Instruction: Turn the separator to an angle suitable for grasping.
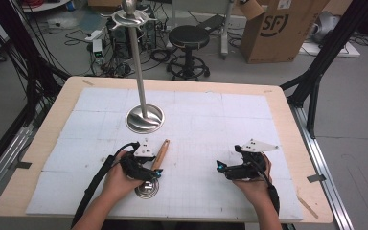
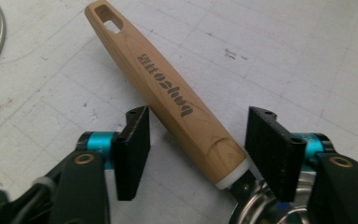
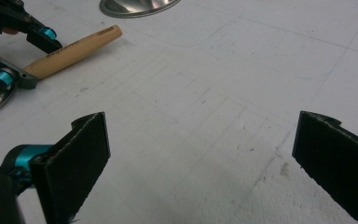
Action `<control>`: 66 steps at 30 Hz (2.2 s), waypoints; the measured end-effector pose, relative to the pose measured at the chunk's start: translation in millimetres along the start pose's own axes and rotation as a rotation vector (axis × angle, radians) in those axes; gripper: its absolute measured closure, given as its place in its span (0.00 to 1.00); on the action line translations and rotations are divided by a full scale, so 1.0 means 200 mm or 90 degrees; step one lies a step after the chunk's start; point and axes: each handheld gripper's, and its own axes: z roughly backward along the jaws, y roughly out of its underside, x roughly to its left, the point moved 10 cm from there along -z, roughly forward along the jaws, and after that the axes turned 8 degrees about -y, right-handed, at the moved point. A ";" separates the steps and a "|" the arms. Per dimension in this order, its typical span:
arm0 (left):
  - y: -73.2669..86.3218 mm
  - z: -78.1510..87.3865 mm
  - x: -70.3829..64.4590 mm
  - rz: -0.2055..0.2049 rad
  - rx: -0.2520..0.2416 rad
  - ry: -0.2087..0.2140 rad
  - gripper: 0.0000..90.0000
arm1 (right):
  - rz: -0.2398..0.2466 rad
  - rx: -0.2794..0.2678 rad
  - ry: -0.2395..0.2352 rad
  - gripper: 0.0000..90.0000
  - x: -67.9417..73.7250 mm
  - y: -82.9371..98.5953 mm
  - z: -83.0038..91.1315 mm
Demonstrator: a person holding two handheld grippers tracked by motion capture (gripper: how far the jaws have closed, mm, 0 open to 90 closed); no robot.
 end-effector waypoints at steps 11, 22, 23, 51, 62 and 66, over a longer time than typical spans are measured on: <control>0.01 0.02 -0.02 -0.023 0.008 0.031 0.64 | -0.003 0.003 0.000 0.03 0.01 0.00 0.00; 0.01 0.03 -0.02 -0.015 0.018 0.052 0.61 | -0.004 0.005 0.002 0.03 0.01 0.01 -0.01; 0.01 0.03 -0.02 -0.015 0.018 0.052 0.61 | -0.003 0.006 0.001 0.03 0.01 0.01 -0.01; 0.00 0.03 -0.05 -0.046 0.112 0.032 0.69 | -0.002 0.008 0.003 0.03 0.00 0.01 0.00; 0.00 0.03 -0.05 -0.060 0.147 0.025 0.68 | -0.006 0.006 0.005 0.03 0.00 0.02 0.01; 0.00 0.03 -0.04 -0.056 0.149 0.031 0.68 | -0.004 0.007 0.005 0.03 0.00 0.02 0.01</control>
